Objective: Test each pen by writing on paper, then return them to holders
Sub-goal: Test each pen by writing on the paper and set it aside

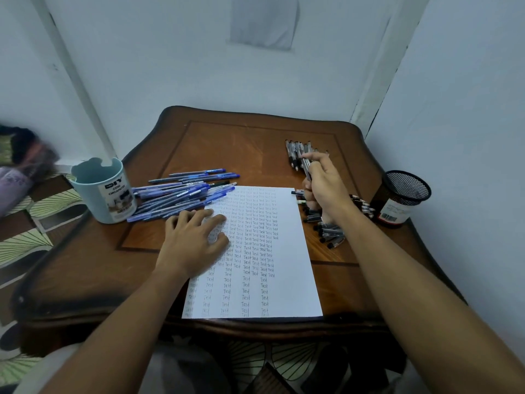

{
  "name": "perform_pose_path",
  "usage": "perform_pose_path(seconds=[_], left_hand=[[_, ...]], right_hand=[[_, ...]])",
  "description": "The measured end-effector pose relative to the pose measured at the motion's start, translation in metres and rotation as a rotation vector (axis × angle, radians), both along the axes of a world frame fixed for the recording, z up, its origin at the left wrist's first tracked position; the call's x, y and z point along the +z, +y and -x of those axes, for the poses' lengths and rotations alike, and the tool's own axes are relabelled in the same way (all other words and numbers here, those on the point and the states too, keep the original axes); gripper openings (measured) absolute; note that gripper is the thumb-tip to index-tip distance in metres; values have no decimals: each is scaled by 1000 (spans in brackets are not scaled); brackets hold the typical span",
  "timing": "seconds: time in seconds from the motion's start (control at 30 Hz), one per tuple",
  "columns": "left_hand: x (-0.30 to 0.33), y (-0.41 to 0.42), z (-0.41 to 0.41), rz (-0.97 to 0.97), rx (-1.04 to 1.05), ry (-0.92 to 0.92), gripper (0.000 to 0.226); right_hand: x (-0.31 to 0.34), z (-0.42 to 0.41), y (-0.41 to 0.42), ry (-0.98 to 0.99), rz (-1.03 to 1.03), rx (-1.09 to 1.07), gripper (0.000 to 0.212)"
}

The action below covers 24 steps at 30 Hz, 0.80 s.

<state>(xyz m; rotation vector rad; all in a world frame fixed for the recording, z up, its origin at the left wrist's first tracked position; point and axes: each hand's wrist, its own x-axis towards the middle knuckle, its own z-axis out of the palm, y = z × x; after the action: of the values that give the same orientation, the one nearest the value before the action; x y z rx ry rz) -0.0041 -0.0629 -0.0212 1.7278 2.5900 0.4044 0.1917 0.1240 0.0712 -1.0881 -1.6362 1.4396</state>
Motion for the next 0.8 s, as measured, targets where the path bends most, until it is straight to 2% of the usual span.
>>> perform_pose_path(seconds=[0.1,0.17,0.23,0.3,0.43,0.53,0.57,0.67,0.8], left_hand=[[1,0,-1,-7,-1,-3,63],[1,0,-1,-12,0,-7,63],[0,0,0,-11,1,-6,63],[0,0,0,-11,1,-3,63],[0,1,-1,-16,2,-5,62],[0,1,1,-2,-2,-2,60],[0,1,1,5,-3,-2,60],[0,1,0,6,-1,-2,61],[0,1,1,7,-1,0,61]], right_hand=[[-2,1,-8,210,175,6,34],[-7,0,-14,290,219,41,24],[-16,-3,-19,161,109,63,14],[-25,-6,-25,76,35,60,17],[-40,-12,-37,137,135,76,16],[-51,-16,-44,157,147,126,37],[-54,-18,-46,137,124,140,37],[-65,-19,-51,106,93,172,16],[-74,-23,-54,106,128,206,25]])
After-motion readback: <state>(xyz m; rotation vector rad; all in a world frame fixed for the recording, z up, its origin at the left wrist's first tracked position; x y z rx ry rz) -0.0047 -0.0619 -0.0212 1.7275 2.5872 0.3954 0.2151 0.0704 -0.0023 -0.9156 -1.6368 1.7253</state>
